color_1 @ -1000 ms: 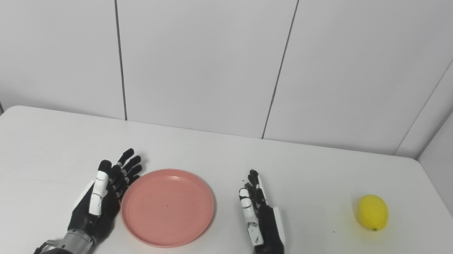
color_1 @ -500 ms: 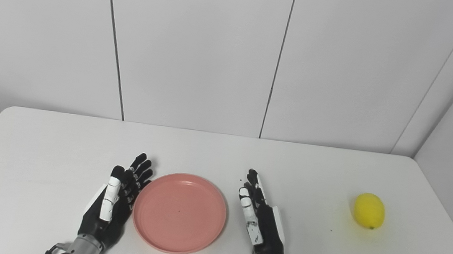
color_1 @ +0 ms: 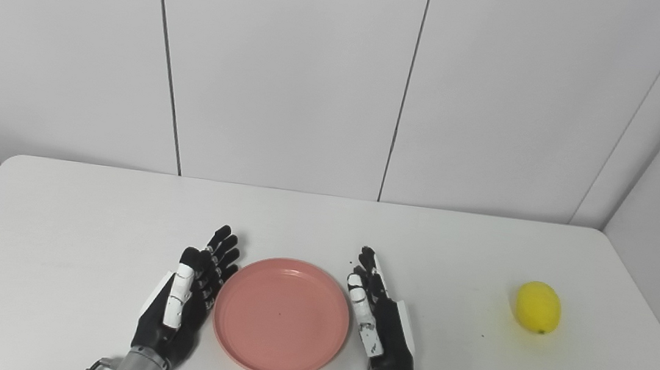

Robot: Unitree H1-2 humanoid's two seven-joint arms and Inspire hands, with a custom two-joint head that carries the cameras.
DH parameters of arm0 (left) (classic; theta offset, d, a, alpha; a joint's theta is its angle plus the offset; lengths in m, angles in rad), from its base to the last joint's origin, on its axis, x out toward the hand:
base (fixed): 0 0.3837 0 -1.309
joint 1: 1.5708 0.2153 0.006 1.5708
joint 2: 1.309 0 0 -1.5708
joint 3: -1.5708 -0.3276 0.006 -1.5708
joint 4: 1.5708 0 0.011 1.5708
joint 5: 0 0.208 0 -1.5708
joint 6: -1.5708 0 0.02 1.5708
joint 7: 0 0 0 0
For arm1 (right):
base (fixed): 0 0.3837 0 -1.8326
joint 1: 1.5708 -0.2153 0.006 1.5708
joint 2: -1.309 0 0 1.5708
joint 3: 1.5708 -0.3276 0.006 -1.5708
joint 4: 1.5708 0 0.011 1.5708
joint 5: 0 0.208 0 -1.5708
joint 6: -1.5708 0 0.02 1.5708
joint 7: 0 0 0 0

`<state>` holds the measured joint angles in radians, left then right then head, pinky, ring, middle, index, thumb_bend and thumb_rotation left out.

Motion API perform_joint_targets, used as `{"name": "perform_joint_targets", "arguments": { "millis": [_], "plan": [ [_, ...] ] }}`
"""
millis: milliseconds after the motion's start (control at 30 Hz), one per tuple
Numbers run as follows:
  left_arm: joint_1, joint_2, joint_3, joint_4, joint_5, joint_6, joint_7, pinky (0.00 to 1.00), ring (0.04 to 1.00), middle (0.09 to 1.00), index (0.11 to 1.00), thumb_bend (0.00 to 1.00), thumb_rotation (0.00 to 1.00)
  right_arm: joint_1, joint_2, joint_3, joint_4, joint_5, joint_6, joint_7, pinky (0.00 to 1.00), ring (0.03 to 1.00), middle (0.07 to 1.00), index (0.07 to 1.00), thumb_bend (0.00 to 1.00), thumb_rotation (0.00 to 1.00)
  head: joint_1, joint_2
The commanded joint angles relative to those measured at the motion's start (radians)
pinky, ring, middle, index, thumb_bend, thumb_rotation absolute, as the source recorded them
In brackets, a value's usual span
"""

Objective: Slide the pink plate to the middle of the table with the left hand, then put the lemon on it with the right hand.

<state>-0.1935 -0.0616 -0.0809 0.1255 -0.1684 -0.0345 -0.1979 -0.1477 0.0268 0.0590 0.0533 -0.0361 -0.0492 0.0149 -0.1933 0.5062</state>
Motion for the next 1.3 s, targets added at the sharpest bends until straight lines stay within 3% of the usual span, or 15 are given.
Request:
{"name": "perform_joint_targets", "arguments": {
  "millis": [0, 267, 700, 967, 1267],
  "plan": [
    [0.039, -0.016, -0.005, 0.033, -0.004, -0.032, -0.002, 1.0, 1.0, 1.0, 1.0, 0.83, 1.0, -0.002, -0.005, -0.002, -0.016, -0.008, -0.059, -0.006, 0.95, 0.953, 0.967, 0.966, 0.61, 0.92, 0.003, 0.001],
    [0.043, -0.014, -0.018, 0.019, 0.001, 0.001, -0.006, 1.0, 1.0, 1.0, 1.0, 0.84, 1.0, -0.002, -0.003, -0.005, -0.016, -0.002, -0.062, -0.003, 0.96, 0.961, 0.97, 0.969, 0.58, 0.93, 0.001, 0.006],
    [0.008, 0.047, -0.031, 0.083, 0.111, -0.144, -0.001, 1.0, 1.0, 1.0, 1.0, 0.84, 1.0, 0.002, -0.006, -0.012, -0.069, 0.003, -0.032, -0.006, 0.97, 0.957, 0.97, 0.974, 0.58, 0.92, -0.022, 0.035],
    [-0.015, 0.075, -0.003, 0.117, 0.122, -0.19, 0.012, 1.0, 1.0, 1.0, 1.0, 0.85, 1.0, -0.004, -0.001, -0.033, -0.103, 0.005, -0.03, -0.019, 0.96, 0.948, 0.957, 0.967, 0.56, 0.93, -0.039, 0.059],
    [-0.026, 0.105, -0.003, 0.123, 0.129, -0.178, 0.014, 1.0, 1.0, 1.0, 1.0, 0.86, 1.0, -0.013, -0.002, -0.037, -0.116, -0.002, -0.026, -0.029, 0.99, 0.957, 0.957, 0.971, 0.57, 0.92, -0.047, 0.065]
  ]
}}
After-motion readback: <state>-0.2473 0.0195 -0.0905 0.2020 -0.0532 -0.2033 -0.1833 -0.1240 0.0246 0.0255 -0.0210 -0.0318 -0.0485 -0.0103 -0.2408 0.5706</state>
